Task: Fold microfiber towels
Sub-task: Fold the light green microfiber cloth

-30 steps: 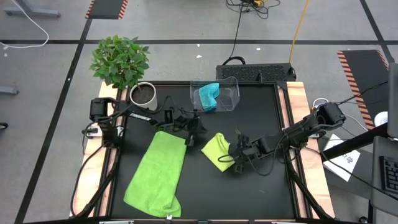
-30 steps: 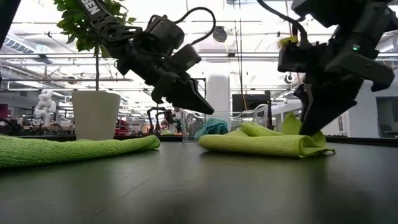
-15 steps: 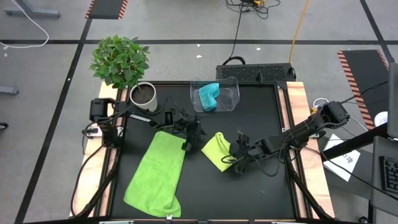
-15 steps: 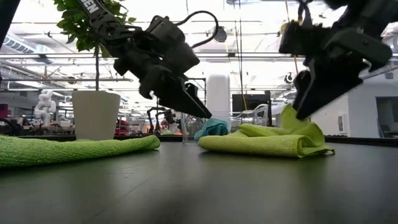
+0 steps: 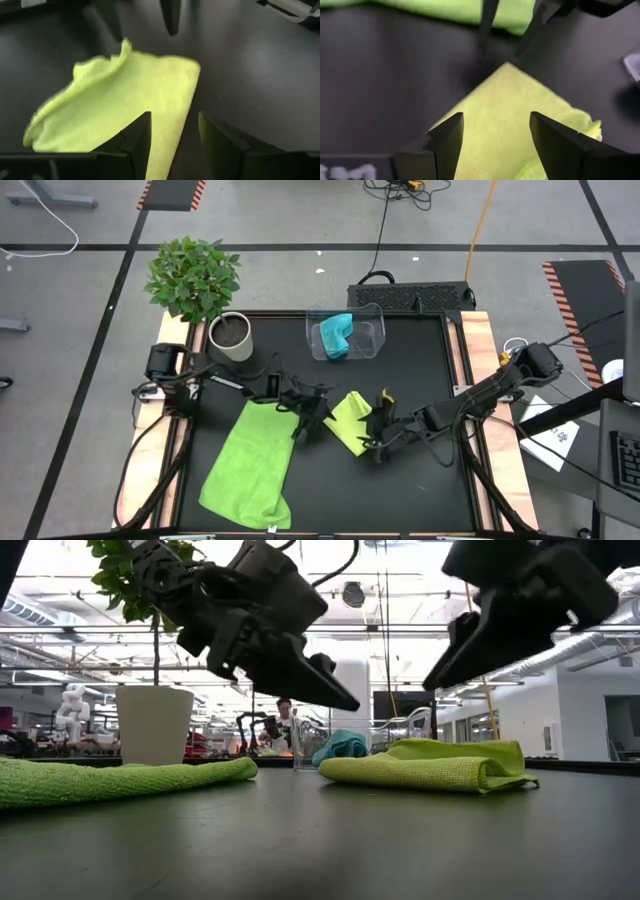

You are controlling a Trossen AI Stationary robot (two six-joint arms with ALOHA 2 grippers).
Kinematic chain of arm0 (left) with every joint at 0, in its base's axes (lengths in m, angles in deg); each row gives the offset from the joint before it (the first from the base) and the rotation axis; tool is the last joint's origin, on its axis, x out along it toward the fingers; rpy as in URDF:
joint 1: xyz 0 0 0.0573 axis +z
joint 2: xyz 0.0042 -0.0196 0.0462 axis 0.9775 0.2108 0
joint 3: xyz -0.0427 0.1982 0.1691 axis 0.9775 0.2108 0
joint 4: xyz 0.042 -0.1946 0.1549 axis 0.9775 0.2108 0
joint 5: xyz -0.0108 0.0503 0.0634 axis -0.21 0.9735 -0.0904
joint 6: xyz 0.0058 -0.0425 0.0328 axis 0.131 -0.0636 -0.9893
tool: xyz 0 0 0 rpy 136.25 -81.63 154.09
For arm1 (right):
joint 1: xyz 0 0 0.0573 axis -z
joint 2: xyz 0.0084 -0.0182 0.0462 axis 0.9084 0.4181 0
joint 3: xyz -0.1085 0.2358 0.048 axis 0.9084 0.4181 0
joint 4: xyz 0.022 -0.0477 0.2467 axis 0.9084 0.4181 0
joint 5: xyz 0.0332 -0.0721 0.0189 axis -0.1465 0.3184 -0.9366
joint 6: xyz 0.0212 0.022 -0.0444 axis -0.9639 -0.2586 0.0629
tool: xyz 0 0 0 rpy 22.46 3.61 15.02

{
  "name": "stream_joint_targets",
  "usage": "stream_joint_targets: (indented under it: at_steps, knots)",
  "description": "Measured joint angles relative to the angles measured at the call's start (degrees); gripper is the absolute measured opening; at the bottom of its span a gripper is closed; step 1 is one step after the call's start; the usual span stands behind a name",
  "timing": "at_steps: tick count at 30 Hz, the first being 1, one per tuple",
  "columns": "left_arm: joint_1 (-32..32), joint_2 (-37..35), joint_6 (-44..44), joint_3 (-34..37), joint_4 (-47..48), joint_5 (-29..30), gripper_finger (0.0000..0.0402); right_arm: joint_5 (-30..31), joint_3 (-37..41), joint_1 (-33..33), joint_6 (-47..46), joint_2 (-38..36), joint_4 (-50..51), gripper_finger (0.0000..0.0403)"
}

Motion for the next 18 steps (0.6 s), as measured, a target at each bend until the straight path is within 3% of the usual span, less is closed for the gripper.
stream_joint_targets:
  at_steps: [7,18]
  knots:
    - [2.3,5.1,3.8,0.1,-2.4,0.0,0.0153,-2.3,0.0,1.7,0.5,7.6,-2.0,0.0194]
    - [4.4,7.8,9.6,-0.5,-1.8,-2.0,0.0152,6.2,4.0,3.2,-13.2,8.1,9.1,0.0155]
